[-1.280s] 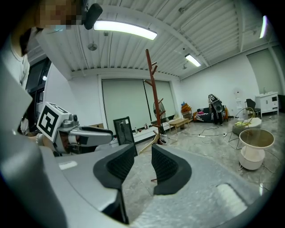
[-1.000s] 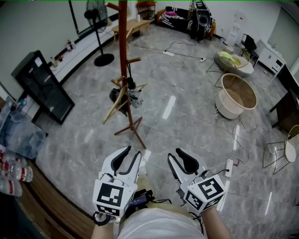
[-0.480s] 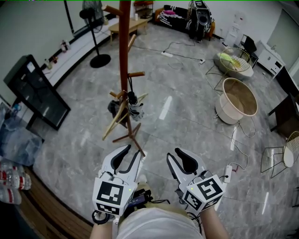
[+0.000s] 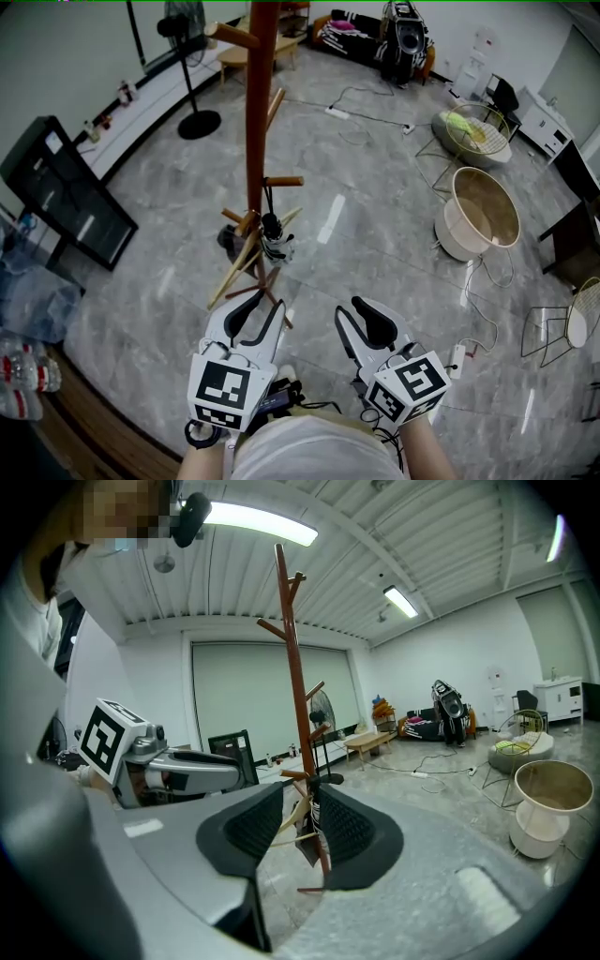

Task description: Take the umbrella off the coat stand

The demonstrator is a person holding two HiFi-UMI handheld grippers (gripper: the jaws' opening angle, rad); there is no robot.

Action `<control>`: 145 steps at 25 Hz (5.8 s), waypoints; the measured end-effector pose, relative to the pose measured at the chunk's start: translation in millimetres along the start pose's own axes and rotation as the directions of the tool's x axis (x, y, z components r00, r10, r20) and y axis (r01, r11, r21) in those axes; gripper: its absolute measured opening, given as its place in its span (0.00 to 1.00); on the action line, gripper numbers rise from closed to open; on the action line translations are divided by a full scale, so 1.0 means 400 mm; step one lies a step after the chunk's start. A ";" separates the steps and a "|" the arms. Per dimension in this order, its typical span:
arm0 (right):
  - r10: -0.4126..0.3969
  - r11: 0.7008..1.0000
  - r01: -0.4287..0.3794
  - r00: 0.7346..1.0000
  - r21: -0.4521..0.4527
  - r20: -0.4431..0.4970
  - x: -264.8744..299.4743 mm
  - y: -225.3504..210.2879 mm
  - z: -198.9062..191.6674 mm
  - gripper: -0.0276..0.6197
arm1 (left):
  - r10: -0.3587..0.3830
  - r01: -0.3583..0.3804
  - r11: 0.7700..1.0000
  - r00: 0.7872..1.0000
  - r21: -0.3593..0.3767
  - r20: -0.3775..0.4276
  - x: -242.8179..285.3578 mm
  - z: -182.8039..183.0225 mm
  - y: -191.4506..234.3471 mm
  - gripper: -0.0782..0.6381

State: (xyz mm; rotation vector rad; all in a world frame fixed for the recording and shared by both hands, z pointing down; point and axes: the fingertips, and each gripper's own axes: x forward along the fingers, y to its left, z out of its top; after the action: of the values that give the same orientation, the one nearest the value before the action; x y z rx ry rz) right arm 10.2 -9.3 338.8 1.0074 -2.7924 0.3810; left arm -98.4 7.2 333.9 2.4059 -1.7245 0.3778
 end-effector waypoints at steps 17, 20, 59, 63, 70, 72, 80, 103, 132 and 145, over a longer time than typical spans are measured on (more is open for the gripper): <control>-0.025 1.000 0.025 1.000 -0.009 -0.008 0.145 -0.041 0.046 0.22 | -0.037 0.037 0.999 0.999 -0.008 -0.007 0.112 0.021 0.123 0.27; -0.020 1.000 0.020 1.000 -0.022 -0.011 0.158 -0.036 0.052 0.22 | -0.040 0.040 0.999 0.999 -0.013 -0.008 0.115 0.019 0.129 0.27; 0.355 0.911 -0.375 0.925 -0.171 -0.134 0.519 -0.115 0.062 0.18 | 0.298 -0.299 0.945 0.954 -0.133 -0.025 0.168 0.026 0.234 0.28; 0.386 0.895 -0.407 0.912 -0.185 -0.142 0.553 -0.119 0.052 0.17 | 0.328 -0.328 0.933 0.944 -0.148 -0.026 0.171 0.021 0.236 0.28; 0.430 0.864 -0.460 0.886 -0.207 -0.174 0.611 -0.112 0.037 0.16 | 0.380 -0.382 0.907 0.924 -0.177 -0.047 0.157 0.000 0.238 0.28; 0.441 0.856 -0.473 0.879 -0.208 -0.182 0.625 -0.107 0.030 0.16 | 0.396 -0.399 0.898 0.916 -0.187 -0.054 0.151 -0.008 0.240 0.28; 0.479 0.833 -0.515 0.855 -0.205 -0.200 0.656 -0.088 0.007 0.14 | 0.435 -0.439 0.873 0.898 -0.211 -0.068 0.139 -0.026 0.234 0.28; 0.505 0.822 -0.537 0.841 -0.189 -0.194 0.655 -0.070 0.013 0.05 | 0.401 -0.409 0.888 0.913 -0.210 -0.078 0.172 -0.023 0.207 0.28; 0.450 0.869 -0.466 0.884 -0.167 -0.123 0.555 -0.132 0.083 0.05 | 0.255 -0.252 0.946 0.967 -0.202 -0.011 0.386 0.062 0.215 0.27; 0.417 0.884 -0.428 0.904 -0.187 -0.100 0.511 -0.152 0.105 0.05 | 0.201 -0.190 0.964 0.978 -0.185 0.046 0.409 0.103 0.201 0.13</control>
State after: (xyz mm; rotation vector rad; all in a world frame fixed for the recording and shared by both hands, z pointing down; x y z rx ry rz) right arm -109.1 -190.2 355.4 0.3296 -2.9079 0.1575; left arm -120.1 -178.3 341.1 2.1521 -1.9406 0.1610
